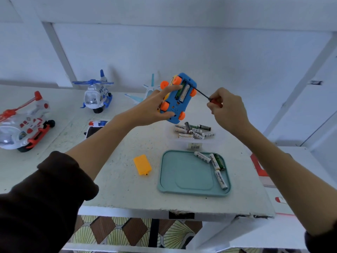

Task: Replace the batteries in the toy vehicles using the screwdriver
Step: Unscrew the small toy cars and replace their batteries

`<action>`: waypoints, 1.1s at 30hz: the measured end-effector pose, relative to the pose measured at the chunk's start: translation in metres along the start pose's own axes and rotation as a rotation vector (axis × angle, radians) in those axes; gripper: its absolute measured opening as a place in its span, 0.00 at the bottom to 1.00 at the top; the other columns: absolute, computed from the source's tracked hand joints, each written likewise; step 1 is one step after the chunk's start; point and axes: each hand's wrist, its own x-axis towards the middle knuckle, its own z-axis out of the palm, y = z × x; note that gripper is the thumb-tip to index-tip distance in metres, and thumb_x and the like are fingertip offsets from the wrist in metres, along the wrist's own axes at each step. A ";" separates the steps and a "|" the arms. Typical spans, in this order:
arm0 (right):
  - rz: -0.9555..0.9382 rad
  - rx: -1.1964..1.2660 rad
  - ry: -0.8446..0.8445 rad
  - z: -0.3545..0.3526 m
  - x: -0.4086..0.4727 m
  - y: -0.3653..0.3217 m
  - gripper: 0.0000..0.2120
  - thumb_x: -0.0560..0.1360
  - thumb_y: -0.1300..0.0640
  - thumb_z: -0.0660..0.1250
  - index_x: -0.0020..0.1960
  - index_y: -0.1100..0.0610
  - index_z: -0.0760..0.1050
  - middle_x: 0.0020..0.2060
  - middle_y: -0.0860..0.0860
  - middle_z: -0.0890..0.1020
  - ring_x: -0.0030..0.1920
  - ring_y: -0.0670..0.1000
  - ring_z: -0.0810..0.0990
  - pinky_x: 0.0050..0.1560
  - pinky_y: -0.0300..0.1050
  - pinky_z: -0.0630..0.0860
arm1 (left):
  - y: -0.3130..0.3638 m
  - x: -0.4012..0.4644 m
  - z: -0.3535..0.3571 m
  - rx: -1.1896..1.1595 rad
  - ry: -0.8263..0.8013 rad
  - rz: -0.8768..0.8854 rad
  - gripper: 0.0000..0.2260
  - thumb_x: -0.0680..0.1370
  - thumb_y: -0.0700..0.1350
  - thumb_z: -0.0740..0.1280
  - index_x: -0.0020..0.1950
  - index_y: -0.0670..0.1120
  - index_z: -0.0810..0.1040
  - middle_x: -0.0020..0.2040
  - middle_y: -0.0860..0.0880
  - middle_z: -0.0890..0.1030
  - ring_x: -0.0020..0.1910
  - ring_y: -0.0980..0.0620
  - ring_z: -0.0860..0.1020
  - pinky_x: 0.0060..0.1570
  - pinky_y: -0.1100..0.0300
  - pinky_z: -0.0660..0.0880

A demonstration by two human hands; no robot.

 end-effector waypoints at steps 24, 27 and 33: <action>-0.100 -0.487 -0.259 -0.035 0.004 0.051 0.04 0.76 0.57 0.63 0.50 0.52 0.73 0.42 0.49 0.80 0.41 0.51 0.74 0.40 0.43 0.67 | -0.017 0.052 0.000 0.341 -0.164 0.086 0.31 0.76 0.43 0.69 0.67 0.66 0.55 0.62 0.41 0.66 0.60 0.45 0.67 0.60 0.55 0.67; -0.102 -0.426 -0.211 -0.031 0.002 0.043 0.04 0.76 0.57 0.62 0.51 0.54 0.72 0.43 0.50 0.80 0.42 0.53 0.75 0.41 0.45 0.70 | -0.014 0.057 0.003 0.292 -0.145 0.075 0.30 0.76 0.43 0.69 0.69 0.64 0.58 0.59 0.41 0.67 0.55 0.48 0.67 0.58 0.57 0.66; -0.111 -0.281 -0.168 -0.003 -0.005 0.018 0.06 0.77 0.57 0.61 0.53 0.58 0.70 0.44 0.52 0.79 0.44 0.56 0.74 0.41 0.46 0.69 | -0.007 0.058 0.010 0.121 -0.084 0.039 0.29 0.76 0.43 0.69 0.66 0.67 0.59 0.59 0.39 0.69 0.53 0.42 0.73 0.54 0.51 0.76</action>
